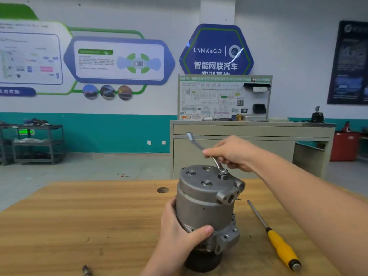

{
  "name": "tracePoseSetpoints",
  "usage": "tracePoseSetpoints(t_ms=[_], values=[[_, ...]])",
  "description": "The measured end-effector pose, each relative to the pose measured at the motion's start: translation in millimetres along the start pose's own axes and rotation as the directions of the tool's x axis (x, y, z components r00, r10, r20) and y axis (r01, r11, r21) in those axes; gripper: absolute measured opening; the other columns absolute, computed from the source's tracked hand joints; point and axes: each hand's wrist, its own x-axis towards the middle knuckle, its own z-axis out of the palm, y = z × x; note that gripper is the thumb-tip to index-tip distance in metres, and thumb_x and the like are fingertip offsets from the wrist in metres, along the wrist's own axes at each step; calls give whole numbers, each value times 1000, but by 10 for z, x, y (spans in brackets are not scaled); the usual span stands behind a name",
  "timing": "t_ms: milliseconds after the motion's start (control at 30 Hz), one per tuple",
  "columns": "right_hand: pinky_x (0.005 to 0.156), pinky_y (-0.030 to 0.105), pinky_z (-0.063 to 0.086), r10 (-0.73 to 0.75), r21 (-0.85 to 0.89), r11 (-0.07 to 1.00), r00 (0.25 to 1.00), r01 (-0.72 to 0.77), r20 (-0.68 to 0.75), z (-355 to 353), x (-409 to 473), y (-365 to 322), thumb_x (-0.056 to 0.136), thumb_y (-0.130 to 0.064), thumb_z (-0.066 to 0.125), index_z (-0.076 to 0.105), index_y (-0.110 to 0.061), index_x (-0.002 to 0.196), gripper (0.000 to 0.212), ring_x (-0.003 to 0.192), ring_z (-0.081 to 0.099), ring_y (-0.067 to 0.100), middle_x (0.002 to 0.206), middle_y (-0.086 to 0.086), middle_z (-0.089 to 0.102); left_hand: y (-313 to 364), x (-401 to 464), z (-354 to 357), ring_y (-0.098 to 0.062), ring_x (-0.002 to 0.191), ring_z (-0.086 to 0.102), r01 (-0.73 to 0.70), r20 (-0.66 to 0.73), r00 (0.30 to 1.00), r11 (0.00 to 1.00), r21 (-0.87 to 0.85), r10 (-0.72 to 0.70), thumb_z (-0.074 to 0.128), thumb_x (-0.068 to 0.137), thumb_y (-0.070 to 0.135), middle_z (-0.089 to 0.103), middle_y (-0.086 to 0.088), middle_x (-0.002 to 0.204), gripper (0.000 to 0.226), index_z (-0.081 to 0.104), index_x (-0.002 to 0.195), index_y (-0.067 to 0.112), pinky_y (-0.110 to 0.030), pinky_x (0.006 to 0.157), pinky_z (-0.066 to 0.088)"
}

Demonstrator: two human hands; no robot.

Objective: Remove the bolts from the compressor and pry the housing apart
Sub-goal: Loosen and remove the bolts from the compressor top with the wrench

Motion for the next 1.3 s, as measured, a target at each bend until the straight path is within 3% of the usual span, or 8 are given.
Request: tracePoseSetpoints(t_ms=[233,333,433,533,633,967,1133,1300], values=[[55,28,30,-646,-767,477,763,430,25,386,-603,-44,89,-31,54,52,-32,89,2,75,50,17,83,-11,58,6,4,17,-13,128,42,-10,-51,999,999,33,12,81,34,73,40,8,135,125,27,138,29,-44,106,41],[56,26,36,-732,-565,590,678,576,-73,305,-832,312,82,-50,54,47,-31,79,20,66,50,6,72,-16,54,14,-13,11,-14,131,42,-29,-52,998,999,13,30,82,35,75,42,6,137,125,29,138,27,-45,108,40],[59,17,40,-566,41,777,727,628,-389,227,-893,608,88,-55,48,65,-21,71,42,62,52,2,62,-13,56,27,-17,21,-11,129,41,-14,-55,998,999,36,16,79,30,81,40,11,133,127,28,136,32,-44,108,40],[58,29,32,-86,572,747,902,340,-424,127,-687,785,98,-41,43,76,-11,77,50,58,43,12,54,-4,50,52,-8,64,-11,127,41,-8,-90,996,999,45,12,75,24,84,40,13,131,130,29,135,33,-44,107,40],[50,27,21,192,720,693,954,36,-233,-41,-388,766,96,-27,51,66,-9,83,27,48,33,12,45,-5,41,72,-3,100,-10,126,40,-13,-125,992,998,62,21,75,25,82,39,16,128,127,29,134,34,-43,107,40],[44,21,25,175,-150,968,971,-200,-165,18,154,-14,86,-21,66,48,-10,63,32,46,33,13,53,1,41,72,-7,83,-11,126,45,-13,-100,995,1000,24,15,77,18,83,42,11,133,124,29,124,39,-43,104,44],[60,28,38,-315,-823,562,940,75,-129,370,-31,-302,94,-16,52,64,-16,101,14,78,55,23,84,3,57,82,39,87,-13,127,45,7,-121,993,998,58,0,74,12,86,41,10,134,137,29,130,32,-44,104,44],[53,27,27,-765,-853,354,644,383,-28,504,-645,-38,95,-35,48,62,-23,84,21,77,55,19,79,-4,49,65,45,52,-13,132,39,-2,-108,994,997,74,10,72,15,86,37,6,140,150,26,142,22,-43,107,40]])
